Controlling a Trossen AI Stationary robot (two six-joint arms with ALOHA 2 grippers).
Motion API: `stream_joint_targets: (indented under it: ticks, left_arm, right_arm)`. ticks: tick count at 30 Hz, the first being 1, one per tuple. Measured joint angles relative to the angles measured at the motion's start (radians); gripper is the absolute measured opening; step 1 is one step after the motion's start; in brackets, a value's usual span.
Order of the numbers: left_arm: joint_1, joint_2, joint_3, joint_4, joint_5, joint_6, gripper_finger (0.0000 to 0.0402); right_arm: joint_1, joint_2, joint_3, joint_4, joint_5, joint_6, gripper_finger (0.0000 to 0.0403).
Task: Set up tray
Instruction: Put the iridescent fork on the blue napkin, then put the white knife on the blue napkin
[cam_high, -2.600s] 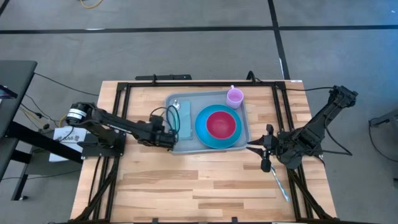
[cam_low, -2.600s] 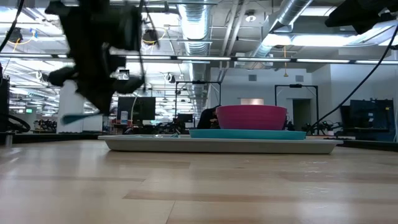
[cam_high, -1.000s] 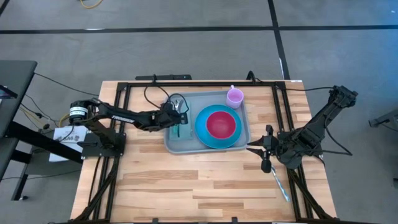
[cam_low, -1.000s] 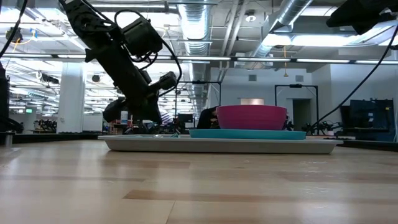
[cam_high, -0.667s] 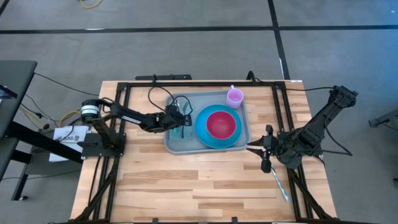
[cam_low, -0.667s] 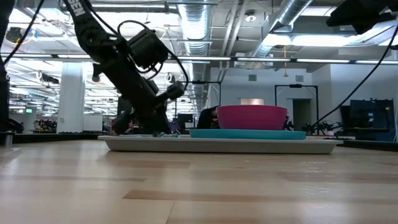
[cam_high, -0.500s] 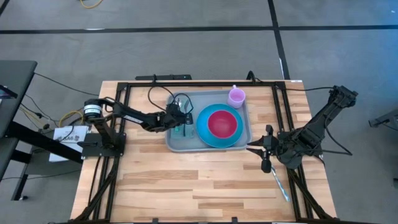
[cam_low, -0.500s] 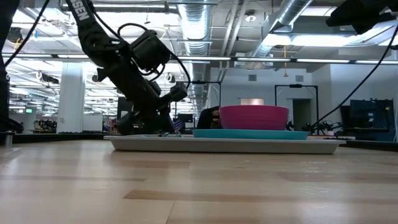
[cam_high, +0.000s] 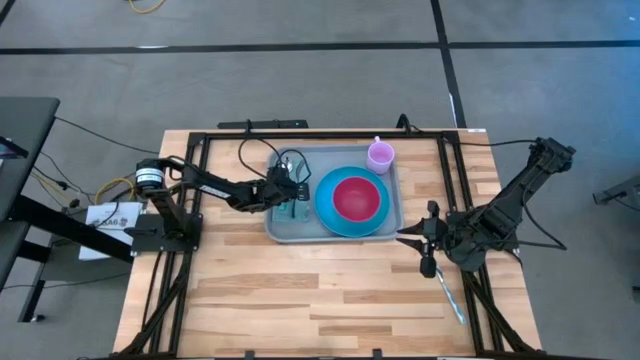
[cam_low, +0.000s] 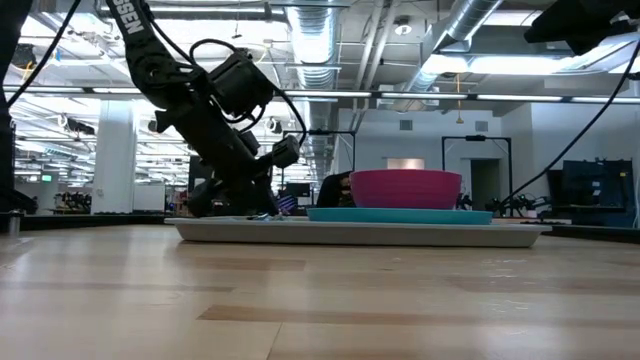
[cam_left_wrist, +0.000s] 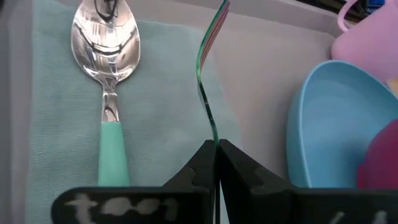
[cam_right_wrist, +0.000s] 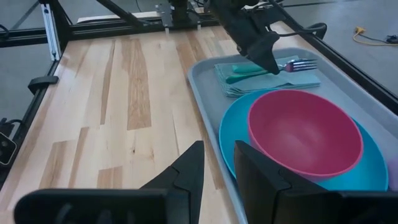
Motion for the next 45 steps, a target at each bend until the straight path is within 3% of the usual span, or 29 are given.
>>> stream_joint_targets:
  ticks: [13, 17, 25, 30, 36, 45]
  left_arm:
    - [0.0, 0.002, -0.002, -0.01, -0.006, 0.042, 0.0006]
    - [0.0, 0.002, -0.003, -0.035, 0.004, 0.095, 0.0028]
    - [0.0, 0.002, -0.003, -0.034, -0.074, 0.087, 0.0085]
    - [0.0, 0.002, -0.003, 0.015, -0.084, 0.115, 0.01]
    - [0.0, 0.001, 0.021, 0.136, -0.001, 0.203, 0.0092]
    - [-0.024, -0.008, 0.154, 0.136, 0.118, 0.388, 0.0083]
  right_arm:
    - [0.0, 0.0, 0.0, 0.0, -0.001, 0.0, 0.0082]
    - [0.0, 0.0, 0.0, 0.0, -0.001, 0.0, 0.0082]
    - [0.0, 0.0, 0.0, 0.0, -0.002, 0.0, 0.0082]
    - [0.0, 0.0, 0.0, 0.0, -0.002, 0.0, 0.0082]
    - [0.0, 0.0, 0.0, 0.0, -0.003, 0.0, 0.0082]
    - [0.0, 0.0, 0.0, -0.001, -0.062, 0.0, 0.0082]
